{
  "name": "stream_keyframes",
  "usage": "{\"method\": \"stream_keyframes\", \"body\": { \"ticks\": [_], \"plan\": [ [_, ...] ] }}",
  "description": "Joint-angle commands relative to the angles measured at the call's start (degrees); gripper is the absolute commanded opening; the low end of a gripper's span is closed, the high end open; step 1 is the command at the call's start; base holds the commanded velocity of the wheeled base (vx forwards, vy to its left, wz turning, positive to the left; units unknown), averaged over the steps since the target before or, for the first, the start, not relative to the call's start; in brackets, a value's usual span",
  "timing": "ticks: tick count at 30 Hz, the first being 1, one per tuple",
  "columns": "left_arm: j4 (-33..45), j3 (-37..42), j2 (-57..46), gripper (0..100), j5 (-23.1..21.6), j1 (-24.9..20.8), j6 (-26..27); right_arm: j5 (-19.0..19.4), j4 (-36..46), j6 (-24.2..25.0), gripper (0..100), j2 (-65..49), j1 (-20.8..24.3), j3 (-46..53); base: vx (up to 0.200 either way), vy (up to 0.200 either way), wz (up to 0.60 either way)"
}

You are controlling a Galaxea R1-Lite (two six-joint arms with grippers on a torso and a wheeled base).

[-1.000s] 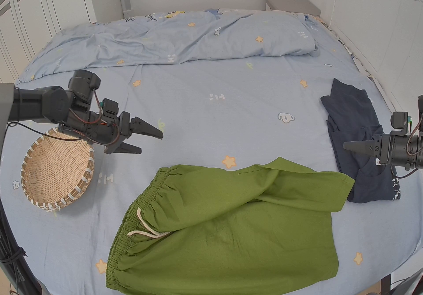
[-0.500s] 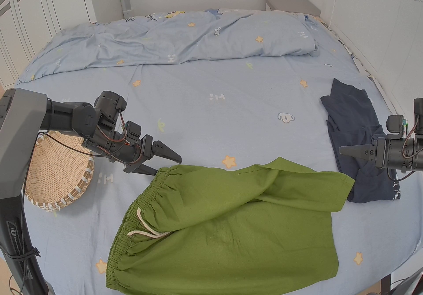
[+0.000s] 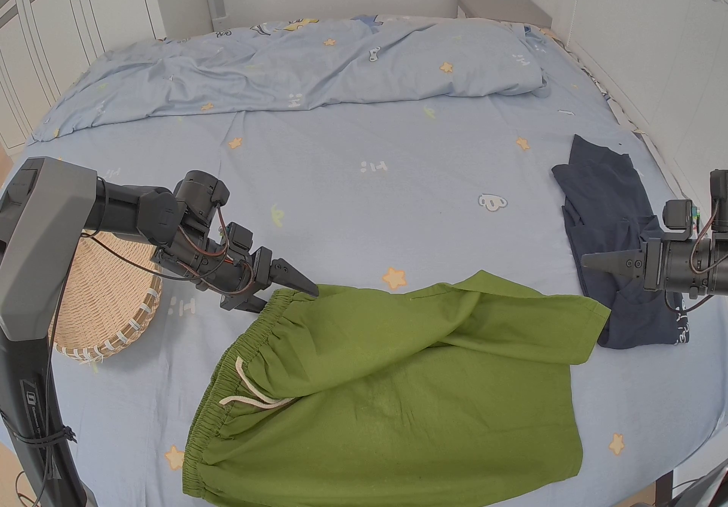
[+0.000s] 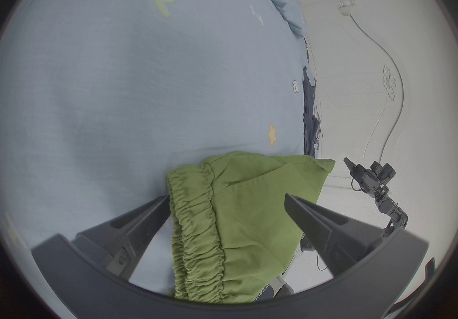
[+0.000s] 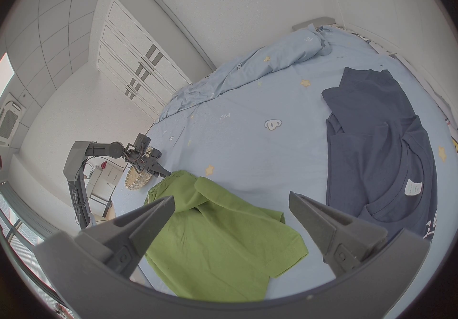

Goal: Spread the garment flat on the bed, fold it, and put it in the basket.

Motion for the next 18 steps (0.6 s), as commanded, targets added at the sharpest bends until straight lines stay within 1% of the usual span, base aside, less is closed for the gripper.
{"method": "stream_keyframes", "body": {
  "ticks": [1, 10, 14, 18],
  "plan": [
    [0.4, 0.0, 0.3, 0, 0.0, -0.2, 0.1, 0.0, -0.1, 0.0, 100, 0.5, 0.0, 0.0, 0.000, 0.000, 0.00],
    [0.2, -0.2, 0.3, 0, 0.0, 0.2, 0.3, 0.0, -0.1, 0.0, 100, 0.5, 0.1, 0.0, 0.000, 0.000, 0.00],
    [0.5, 0.4, -2.2, 0, 0.0, 1.3, 0.3, 0.0, -0.1, 0.1, 100, 0.6, 0.0, 0.0, 0.000, 0.000, 0.00],
    [0.1, 3.7, -7.8, 0, 0.0, 4.5, 0.3, 0.0, -0.1, 0.0, 100, 1.8, 0.0, -0.2, 0.000, 0.000, 0.00]
  ]
}}
